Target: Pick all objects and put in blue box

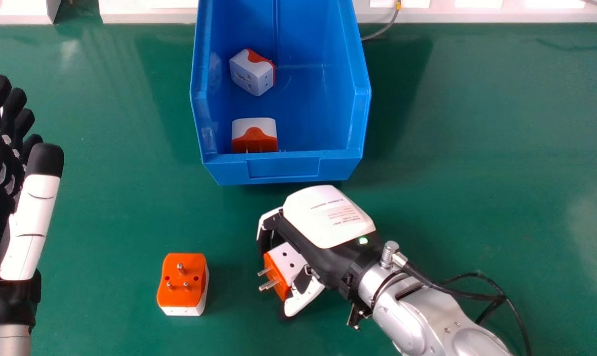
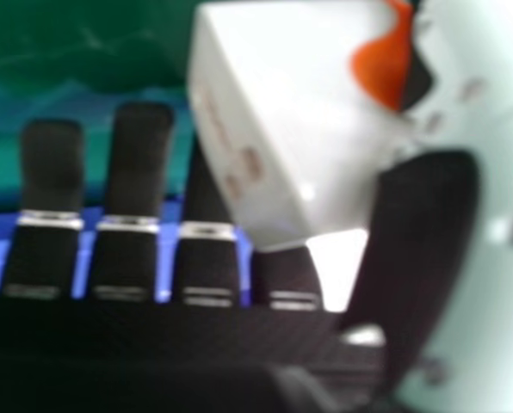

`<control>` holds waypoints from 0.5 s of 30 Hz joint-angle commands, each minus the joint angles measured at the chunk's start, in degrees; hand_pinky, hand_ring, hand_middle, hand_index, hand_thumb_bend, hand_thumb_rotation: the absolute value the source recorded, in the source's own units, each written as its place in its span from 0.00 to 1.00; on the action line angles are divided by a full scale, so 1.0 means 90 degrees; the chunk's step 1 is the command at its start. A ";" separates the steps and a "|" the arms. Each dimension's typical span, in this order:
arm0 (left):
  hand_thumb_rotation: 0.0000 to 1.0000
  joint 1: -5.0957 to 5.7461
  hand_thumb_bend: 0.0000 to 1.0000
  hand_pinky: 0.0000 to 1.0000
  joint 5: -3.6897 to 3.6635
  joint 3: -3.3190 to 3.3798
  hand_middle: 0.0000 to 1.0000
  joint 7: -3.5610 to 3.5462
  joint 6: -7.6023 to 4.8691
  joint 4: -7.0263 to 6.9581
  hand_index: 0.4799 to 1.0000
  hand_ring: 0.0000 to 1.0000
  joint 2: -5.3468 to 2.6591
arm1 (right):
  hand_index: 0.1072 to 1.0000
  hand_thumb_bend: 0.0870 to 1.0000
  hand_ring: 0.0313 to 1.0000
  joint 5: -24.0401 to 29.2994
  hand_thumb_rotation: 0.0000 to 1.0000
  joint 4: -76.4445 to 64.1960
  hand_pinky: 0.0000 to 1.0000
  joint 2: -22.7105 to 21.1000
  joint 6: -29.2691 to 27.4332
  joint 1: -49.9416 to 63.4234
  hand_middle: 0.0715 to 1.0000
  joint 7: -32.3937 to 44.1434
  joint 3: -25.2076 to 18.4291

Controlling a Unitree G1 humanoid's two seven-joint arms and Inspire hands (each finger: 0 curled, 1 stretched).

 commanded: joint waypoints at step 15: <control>0.84 -0.0039 0.81 0.96 -0.0051 0.0074 0.98 -0.0055 -0.0040 -0.0196 0.95 0.97 0.0101 | 0.43 0.45 0.40 0.0199 0.06 -0.0031 0.33 -0.0017 0.0408 -0.0084 0.46 0.0656 -0.0199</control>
